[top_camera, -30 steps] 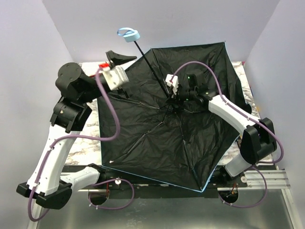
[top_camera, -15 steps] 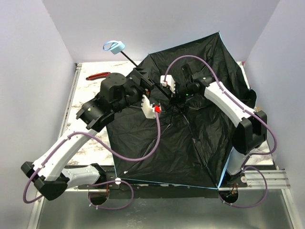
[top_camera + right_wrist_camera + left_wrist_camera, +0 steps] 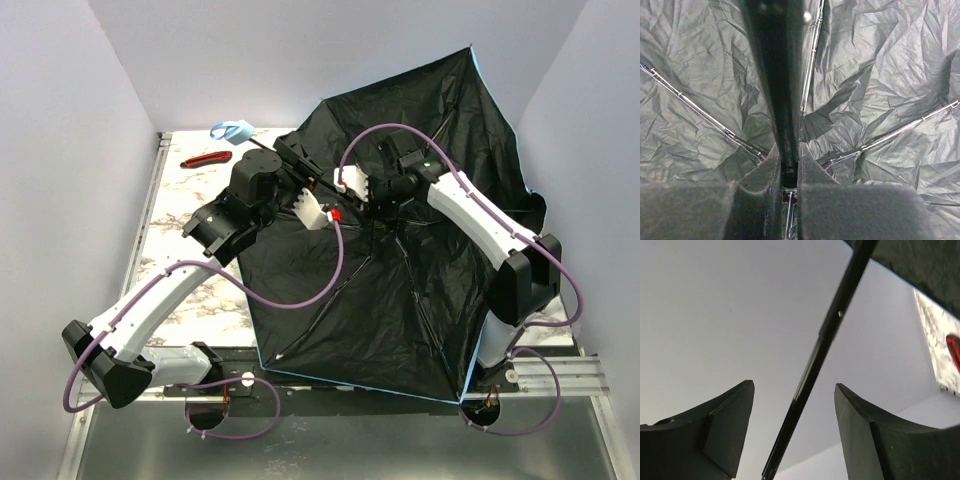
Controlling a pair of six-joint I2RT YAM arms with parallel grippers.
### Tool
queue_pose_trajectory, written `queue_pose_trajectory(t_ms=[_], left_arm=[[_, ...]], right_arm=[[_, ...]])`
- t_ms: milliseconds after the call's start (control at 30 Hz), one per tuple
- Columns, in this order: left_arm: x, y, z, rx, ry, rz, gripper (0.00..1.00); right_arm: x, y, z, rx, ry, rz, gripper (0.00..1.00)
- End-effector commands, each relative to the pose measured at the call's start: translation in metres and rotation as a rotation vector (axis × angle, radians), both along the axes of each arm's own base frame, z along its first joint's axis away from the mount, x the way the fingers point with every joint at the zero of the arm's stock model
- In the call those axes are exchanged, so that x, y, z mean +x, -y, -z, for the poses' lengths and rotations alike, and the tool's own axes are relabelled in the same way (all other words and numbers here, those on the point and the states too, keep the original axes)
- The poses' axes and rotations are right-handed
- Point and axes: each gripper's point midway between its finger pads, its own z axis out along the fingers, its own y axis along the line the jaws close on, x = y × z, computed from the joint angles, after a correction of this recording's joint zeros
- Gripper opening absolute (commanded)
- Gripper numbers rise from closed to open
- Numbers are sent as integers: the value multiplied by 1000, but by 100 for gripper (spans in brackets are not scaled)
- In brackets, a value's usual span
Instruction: Open the umbrella
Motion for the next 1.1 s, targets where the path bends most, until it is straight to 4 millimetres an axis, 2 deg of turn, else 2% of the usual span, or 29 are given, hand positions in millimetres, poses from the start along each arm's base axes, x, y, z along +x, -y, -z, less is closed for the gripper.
queue_pose_trajectory(t_ms=[0, 100, 167, 233, 267, 300, 333, 400, 467, 533, 567, 733, 800, 967, 1000, 1067], left_arm=[[14, -35, -18, 54, 103, -164, 65], [18, -43, -26, 27, 107, -217, 61], [13, -42, -30, -46, 58, -222, 67], [-4, -35, -32, -138, -69, -187, 76], [-16, -27, -26, -193, -158, -160, 79], [-28, -19, -32, -265, -222, -124, 81], [-41, -11, -29, -328, -317, -101, 83], [-62, 4, -43, -495, -454, -55, 84], [-81, 20, -60, -645, -594, -4, 84], [-95, 30, -85, -806, -689, 27, 84], [-98, 34, -91, -872, -735, 25, 84], [-114, 40, -123, -1154, -890, 45, 84], [-117, 38, -127, -1244, -965, 31, 84], [-114, 36, -121, -1408, -1165, -36, 80], [-114, 34, -121, -1445, -1191, -39, 79], [-112, 30, -125, -1498, -1173, -6, 79]], right_arm=[[17, 43, 2, -207, 93, 117, 0], [43, 44, -21, -203, 216, 175, 0], [63, 47, -43, -199, 341, 209, 0], [82, 53, -68, -211, 475, 240, 0], [89, 53, -78, -214, 534, 240, 0], [94, 56, -89, -219, 584, 243, 0], [98, 56, -98, -225, 636, 237, 0], [101, 58, -115, -250, 729, 222, 0], [101, 60, -130, -271, 810, 200, 0], [98, 62, -145, -294, 890, 182, 0], [96, 62, -151, -304, 926, 165, 0], [80, 61, -195, -314, 1152, 58, 0], [75, 61, -210, -331, 1234, 14, 0], [61, 51, -253, -333, 1455, -84, 0], [59, 46, -275, -291, 1544, -66, 0], [58, 41, -304, -222, 1657, -26, 0]])
